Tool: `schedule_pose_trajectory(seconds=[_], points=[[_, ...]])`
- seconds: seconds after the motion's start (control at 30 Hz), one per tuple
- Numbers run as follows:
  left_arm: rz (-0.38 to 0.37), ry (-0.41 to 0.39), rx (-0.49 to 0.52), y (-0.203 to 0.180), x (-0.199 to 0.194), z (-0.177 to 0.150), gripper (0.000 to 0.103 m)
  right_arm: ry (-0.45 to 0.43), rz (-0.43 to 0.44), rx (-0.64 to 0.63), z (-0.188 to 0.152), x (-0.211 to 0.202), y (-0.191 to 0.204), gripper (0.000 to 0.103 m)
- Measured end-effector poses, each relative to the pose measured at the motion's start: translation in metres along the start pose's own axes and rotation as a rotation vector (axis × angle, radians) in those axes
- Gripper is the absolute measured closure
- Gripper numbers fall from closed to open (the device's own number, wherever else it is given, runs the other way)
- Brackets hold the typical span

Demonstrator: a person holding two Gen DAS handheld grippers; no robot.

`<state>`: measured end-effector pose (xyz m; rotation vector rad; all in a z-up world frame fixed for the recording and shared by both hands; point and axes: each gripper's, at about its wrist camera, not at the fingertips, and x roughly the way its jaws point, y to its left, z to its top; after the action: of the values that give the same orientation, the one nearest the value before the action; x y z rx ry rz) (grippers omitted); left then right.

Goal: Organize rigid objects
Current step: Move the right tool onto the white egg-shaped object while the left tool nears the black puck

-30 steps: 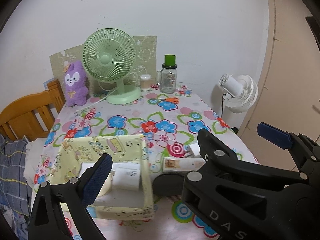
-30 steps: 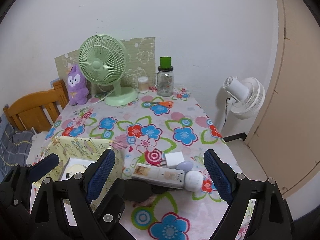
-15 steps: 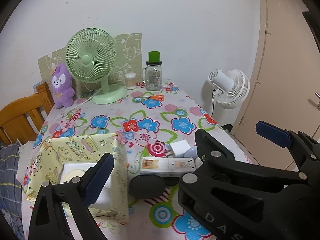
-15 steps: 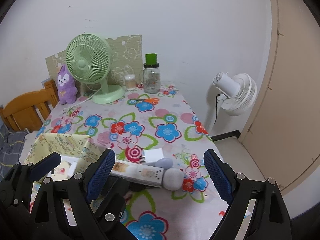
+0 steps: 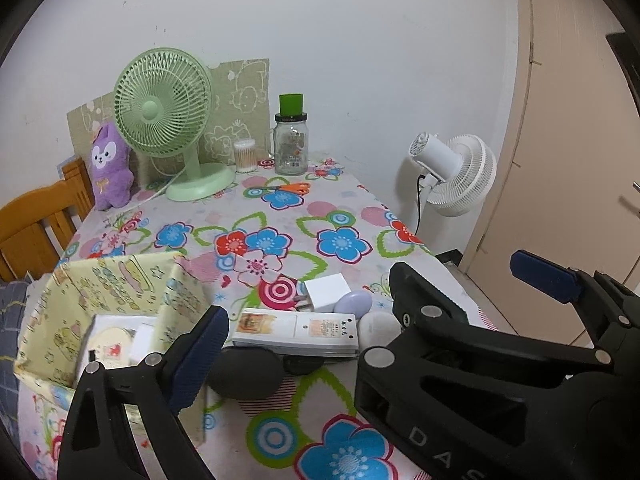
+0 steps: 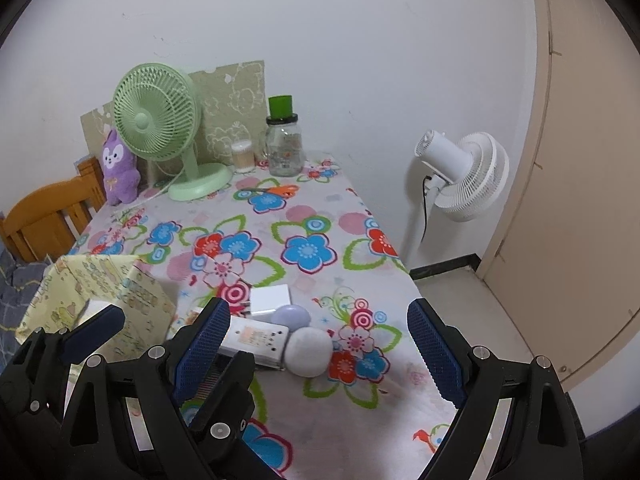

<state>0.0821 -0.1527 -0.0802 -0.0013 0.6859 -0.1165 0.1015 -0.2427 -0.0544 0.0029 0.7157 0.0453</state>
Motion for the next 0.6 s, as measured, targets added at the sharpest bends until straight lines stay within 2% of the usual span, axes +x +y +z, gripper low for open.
schedule_pose_trajectory(seconds=[0.6], points=[[0.031,0.101,-0.023,0.001,0.058,-0.029,0.006,0.090,0.015,-0.004,-0.029,0.063,-0.006,0.011]])
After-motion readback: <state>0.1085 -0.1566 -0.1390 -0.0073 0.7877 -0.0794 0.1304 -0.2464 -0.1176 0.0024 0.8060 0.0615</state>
